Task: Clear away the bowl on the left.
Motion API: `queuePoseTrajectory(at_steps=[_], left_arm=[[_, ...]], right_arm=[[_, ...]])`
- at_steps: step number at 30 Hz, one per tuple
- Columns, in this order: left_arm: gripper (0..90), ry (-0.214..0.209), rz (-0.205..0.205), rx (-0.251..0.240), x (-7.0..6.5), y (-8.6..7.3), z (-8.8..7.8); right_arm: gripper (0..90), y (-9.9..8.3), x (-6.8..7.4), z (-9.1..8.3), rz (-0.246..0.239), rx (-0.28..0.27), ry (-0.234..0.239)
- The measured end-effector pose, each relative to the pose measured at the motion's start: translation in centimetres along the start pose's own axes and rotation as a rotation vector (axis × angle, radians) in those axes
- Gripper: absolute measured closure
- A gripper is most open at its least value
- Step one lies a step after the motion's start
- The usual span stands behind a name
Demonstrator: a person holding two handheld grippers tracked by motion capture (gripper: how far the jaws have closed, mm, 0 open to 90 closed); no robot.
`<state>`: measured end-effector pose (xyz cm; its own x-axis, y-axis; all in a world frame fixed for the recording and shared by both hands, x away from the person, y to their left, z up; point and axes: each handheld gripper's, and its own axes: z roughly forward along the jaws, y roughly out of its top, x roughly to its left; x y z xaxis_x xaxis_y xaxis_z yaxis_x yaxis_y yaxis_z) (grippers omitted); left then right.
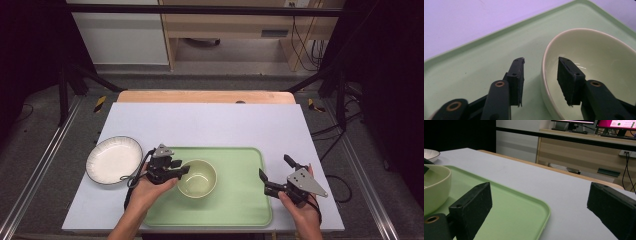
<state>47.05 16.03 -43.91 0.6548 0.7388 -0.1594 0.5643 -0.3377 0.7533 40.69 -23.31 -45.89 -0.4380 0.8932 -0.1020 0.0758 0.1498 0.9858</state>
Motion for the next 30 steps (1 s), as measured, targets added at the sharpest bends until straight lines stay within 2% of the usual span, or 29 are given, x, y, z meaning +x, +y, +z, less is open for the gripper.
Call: queuePoseTrajectory(at_steps=[3, 10, 20, 24, 27, 30], left_arm=[[50.0, -0.007, 0.014, -0.009, 0.0, 0.2, -0.1], [29.0, -0.001, 0.032, -0.028, 0.2, 0.3, -0.3], [16.4, -0.050, 0.083, -0.089, -0.1, 0.8, -1.2], [12.2, -0.080, 0.145, -0.113, -0.2, 0.9, -1.6], [11.6, -0.080, 0.188, -0.143, -0.3, 0.9, -1.8], [10.9, -0.084, 0.201, -0.157, -0.3, 1.0, -2.1]], right_arm=[[6.1, 0.0, 0.0, 0.0, 0.000, 0.000, 0.000], [6.0, 0.0, 0.0, 0.0, 0.001, 0.002, -0.002], [6.0, 0.0, 0.0, -0.1, 0.002, 0.000, -0.003], [5.9, 0.0, 0.0, -0.1, 0.002, 0.000, -0.002], [5.9, 0.0, 0.0, -0.1, 0.003, -0.001, -0.003], [5.9, 0.0, 0.0, -0.1, 0.004, -0.003, -0.003]])
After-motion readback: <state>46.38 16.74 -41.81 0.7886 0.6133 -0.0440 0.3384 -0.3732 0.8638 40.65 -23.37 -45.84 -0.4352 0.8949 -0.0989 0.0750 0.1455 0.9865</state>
